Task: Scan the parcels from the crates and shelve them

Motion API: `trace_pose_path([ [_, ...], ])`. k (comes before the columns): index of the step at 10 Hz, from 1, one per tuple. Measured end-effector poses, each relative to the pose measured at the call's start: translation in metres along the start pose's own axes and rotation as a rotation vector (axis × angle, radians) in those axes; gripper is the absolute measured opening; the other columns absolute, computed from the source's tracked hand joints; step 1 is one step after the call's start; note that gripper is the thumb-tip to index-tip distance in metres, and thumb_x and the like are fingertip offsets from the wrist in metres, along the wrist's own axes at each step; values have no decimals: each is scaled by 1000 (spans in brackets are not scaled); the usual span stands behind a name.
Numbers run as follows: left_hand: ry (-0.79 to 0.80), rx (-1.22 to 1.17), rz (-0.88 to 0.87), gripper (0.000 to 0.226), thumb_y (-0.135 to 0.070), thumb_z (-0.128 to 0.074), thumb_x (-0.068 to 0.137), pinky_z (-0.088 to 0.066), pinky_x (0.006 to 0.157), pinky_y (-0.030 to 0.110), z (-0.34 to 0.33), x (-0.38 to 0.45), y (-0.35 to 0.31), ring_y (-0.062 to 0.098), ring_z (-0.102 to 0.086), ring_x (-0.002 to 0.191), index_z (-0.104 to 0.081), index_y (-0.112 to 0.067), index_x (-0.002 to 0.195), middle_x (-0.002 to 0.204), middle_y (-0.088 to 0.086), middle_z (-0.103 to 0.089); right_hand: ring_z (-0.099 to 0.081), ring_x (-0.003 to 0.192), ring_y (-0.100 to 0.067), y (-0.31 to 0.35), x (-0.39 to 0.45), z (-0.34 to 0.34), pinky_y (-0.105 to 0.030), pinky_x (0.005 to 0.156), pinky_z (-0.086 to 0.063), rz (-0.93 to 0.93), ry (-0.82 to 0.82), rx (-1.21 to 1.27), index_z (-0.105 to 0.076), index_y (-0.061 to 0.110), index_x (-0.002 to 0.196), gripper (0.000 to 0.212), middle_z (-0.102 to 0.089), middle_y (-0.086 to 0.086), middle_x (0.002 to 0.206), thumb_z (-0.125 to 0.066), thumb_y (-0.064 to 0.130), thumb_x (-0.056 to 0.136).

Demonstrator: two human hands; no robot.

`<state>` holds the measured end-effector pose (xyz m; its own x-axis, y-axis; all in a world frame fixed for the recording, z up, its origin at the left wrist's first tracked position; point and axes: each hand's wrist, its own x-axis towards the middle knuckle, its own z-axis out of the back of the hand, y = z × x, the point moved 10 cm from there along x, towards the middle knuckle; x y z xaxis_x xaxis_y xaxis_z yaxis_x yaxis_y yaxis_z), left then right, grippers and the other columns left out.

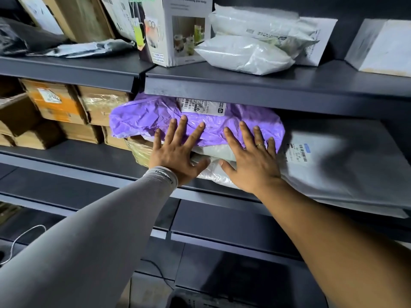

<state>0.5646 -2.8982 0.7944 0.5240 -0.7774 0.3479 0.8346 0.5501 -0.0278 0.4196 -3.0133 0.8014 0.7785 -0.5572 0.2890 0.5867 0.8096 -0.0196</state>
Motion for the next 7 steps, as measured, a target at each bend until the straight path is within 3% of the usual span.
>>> trace_pose_path([
  [2, 29, 8, -1, 96, -87, -33, 85, 4, 127, 58, 12, -7, -3, 26, 13, 160, 21, -54, 156, 172, -2, 21, 13, 159, -36, 0, -4, 6, -70, 122, -2, -60, 99, -39, 10, 48, 161, 87, 20, 5, 172, -38, 78, 95],
  [3, -35, -17, -20, 91, -81, -36, 89, 4, 127, 57, 31, -24, -6, 26, 8, 161, 13, -53, 159, 174, -2, 14, 16, 158, -36, 5, -14, 20, -73, 120, 1, -85, 101, -52, 8, 48, 162, 85, 19, 4, 173, -38, 77, 96],
  [4, -50, 3, -40, 84, -78, -28, 90, 5, 126, 57, 44, -47, -6, 27, 7, 161, 12, -52, 160, 174, -2, 12, 16, 158, -35, 16, -28, 41, -74, 119, 5, -100, 77, -59, 5, 48, 162, 81, 16, 1, 173, -36, 74, 98],
  [7, 33, 43, -48, 79, -77, -29, 97, 5, 127, 58, 91, -110, 21, 28, 10, 160, 7, -49, 162, 174, 2, 11, 18, 158, -34, 75, -81, 76, -68, 121, 13, -64, 89, -66, 3, 48, 162, 75, 12, 1, 174, -29, 73, 100],
])
